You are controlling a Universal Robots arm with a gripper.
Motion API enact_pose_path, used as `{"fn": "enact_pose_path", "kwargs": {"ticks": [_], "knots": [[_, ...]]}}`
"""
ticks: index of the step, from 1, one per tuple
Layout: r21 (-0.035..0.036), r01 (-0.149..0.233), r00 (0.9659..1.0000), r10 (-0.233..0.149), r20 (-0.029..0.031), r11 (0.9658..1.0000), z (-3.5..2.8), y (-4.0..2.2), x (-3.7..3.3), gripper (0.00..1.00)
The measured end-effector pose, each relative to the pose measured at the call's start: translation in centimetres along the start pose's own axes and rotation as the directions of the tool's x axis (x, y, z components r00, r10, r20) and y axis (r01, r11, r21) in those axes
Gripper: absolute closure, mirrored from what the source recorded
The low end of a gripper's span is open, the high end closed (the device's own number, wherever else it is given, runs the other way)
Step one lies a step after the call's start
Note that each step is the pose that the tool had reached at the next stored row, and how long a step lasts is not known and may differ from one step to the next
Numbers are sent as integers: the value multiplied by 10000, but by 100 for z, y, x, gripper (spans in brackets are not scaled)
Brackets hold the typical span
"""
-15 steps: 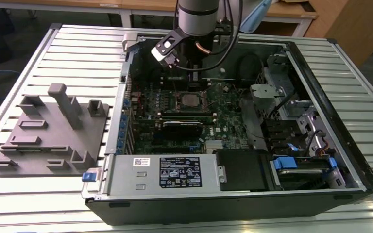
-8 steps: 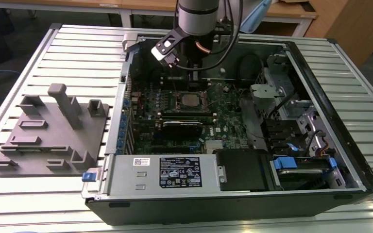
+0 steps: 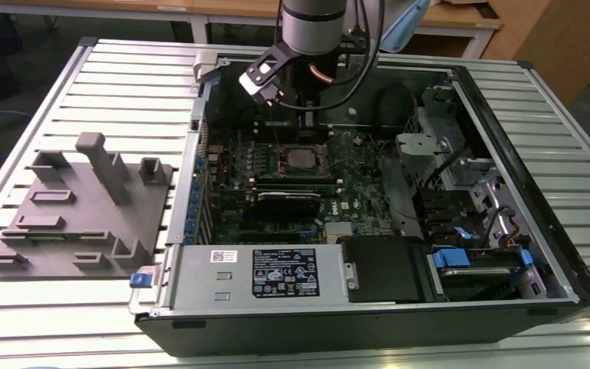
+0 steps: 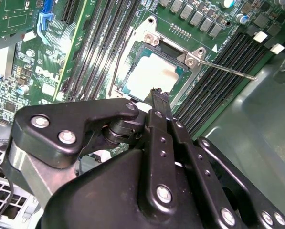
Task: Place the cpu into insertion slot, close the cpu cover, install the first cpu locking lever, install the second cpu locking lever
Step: 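Close the cpu cover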
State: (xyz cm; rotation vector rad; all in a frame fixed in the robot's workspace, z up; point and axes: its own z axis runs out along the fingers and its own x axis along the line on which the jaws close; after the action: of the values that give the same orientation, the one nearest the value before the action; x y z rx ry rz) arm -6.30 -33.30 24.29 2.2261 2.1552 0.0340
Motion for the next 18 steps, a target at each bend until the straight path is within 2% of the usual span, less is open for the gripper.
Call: {"fn": "enact_pose_path", "kwargs": {"ticks": [18], "knots": [[-1,0,10000,0,-2,10000,-71,3,-1,90]]}}
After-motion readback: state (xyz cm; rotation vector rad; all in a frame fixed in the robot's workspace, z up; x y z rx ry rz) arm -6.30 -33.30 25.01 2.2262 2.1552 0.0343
